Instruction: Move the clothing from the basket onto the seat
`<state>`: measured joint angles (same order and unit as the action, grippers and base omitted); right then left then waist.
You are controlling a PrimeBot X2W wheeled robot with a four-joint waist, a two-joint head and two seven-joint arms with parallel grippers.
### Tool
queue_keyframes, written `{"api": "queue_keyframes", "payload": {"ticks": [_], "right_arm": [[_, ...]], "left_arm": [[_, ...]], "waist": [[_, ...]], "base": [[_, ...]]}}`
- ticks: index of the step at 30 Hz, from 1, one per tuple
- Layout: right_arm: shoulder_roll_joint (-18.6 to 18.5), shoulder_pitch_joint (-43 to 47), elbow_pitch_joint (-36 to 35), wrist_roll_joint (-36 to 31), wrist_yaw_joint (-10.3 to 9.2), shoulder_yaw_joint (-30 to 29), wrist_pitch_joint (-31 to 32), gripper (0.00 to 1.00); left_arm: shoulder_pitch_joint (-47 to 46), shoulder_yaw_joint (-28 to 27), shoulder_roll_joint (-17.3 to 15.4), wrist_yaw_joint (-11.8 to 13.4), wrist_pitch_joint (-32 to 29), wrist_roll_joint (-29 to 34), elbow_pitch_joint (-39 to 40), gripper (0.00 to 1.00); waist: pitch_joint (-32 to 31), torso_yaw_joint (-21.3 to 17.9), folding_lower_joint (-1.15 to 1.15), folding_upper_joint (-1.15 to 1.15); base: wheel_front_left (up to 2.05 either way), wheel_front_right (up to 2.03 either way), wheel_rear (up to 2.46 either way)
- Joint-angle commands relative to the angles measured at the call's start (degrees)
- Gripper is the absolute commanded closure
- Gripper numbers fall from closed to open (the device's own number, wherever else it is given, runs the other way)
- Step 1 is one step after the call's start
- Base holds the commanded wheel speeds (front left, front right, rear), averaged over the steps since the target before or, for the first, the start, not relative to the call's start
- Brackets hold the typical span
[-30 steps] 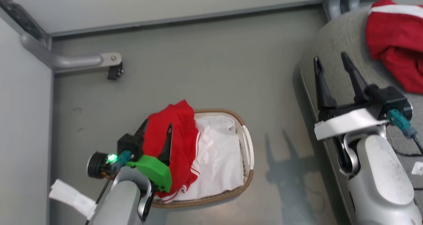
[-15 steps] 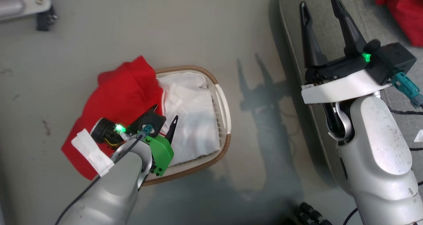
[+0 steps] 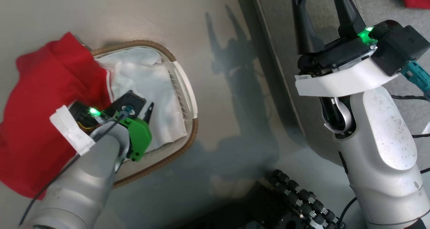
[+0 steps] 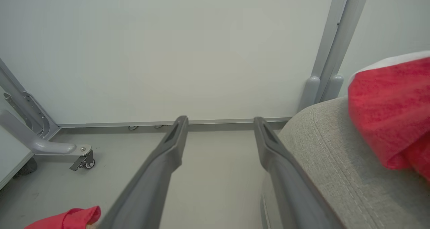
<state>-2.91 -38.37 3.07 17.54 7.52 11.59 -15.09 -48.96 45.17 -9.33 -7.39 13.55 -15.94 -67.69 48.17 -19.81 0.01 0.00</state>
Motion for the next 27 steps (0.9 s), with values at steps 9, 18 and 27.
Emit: {"api": "queue_keyframes", "payload": {"ticks": [9,18,27], "right_arm": [[0.0,-1.6,-2.0,2.5,-0.06,1.6,-0.1,0.00],[0.0,-1.6,-2.2,3.2,-0.06,1.1,-0.1,0.00],[0.0,-1.5,-1.6,3.1,-0.06,0.7,-0.1,0.00]], "left_arm": [[-4.4,-1.7,-3.7,2.1,-1.4,-2.6,-4.0,0.00],[-4.5,-2.5,-4.1,5.3,-2.2,-4.0,-5.3,0.11],[-3.3,-3.5,-3.8,6.3,-0.7,-5.8,-5.5,0.75]], "waist": [[7.2,-6.1,-0.01,0.00],[7.6,-6.3,-0.01,0.00],[6.7,-5.2,-0.01,0.00]], "base": [[0.00,0.00,0.00],[0.00,0.00,0.00],[0.00,0.00,0.00]]}}
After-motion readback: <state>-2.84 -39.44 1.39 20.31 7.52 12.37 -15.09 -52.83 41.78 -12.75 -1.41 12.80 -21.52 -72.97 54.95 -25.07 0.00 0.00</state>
